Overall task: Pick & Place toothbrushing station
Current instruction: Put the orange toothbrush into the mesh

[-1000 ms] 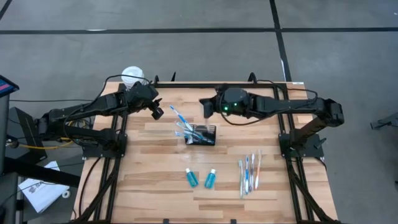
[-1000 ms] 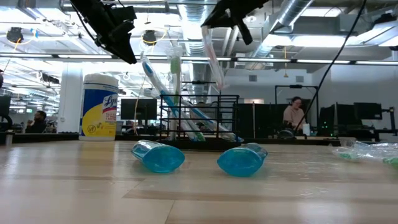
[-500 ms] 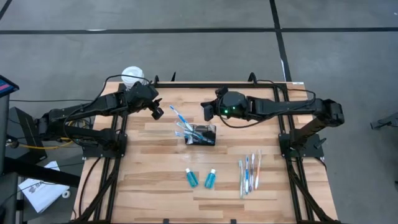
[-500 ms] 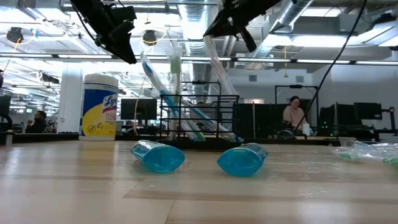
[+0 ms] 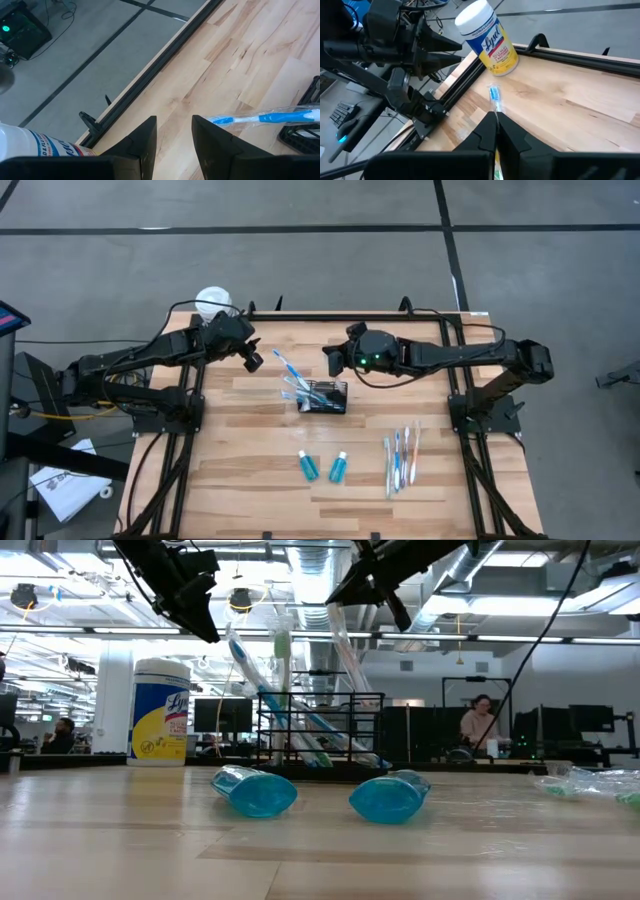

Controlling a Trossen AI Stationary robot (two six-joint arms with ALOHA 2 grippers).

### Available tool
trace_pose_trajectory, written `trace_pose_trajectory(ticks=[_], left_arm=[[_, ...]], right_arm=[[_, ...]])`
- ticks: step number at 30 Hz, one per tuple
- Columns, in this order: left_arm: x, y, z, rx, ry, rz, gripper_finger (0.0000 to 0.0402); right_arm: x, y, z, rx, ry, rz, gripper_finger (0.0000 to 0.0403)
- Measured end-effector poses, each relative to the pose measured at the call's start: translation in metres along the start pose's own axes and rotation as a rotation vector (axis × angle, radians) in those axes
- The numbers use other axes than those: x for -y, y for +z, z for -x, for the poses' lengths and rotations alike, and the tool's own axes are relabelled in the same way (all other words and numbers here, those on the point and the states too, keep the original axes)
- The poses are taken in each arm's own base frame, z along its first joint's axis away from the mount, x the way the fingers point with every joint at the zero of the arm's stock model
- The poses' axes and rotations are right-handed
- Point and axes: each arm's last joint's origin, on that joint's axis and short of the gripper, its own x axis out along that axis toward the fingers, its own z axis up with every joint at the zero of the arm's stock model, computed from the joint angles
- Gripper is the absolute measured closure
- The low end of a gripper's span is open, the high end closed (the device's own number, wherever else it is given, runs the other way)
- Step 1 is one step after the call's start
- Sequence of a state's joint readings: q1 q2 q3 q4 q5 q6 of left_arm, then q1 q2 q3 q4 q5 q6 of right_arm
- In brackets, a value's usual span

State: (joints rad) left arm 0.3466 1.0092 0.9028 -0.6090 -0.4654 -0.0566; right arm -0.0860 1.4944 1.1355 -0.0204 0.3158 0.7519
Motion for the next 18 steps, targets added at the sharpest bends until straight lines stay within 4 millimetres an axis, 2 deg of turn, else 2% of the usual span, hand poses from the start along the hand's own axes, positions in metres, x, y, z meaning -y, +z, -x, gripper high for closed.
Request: trace_pose_trajectory(ticks=[8, 18], left_arm=[[0.000, 0.000, 0.000, 0.000, 0.000, 0.000, 0.0284], [0.000, 0.000, 0.000, -0.001, 0.000, -0.032, 0.0284]], right_arm=[[-0.009, -0.009, 0.004, -0.026, 0.025, 0.028, 0.0403], [-0.010, -0.017, 0.006, -0.065, 0.005, 0.053, 0.0403]])
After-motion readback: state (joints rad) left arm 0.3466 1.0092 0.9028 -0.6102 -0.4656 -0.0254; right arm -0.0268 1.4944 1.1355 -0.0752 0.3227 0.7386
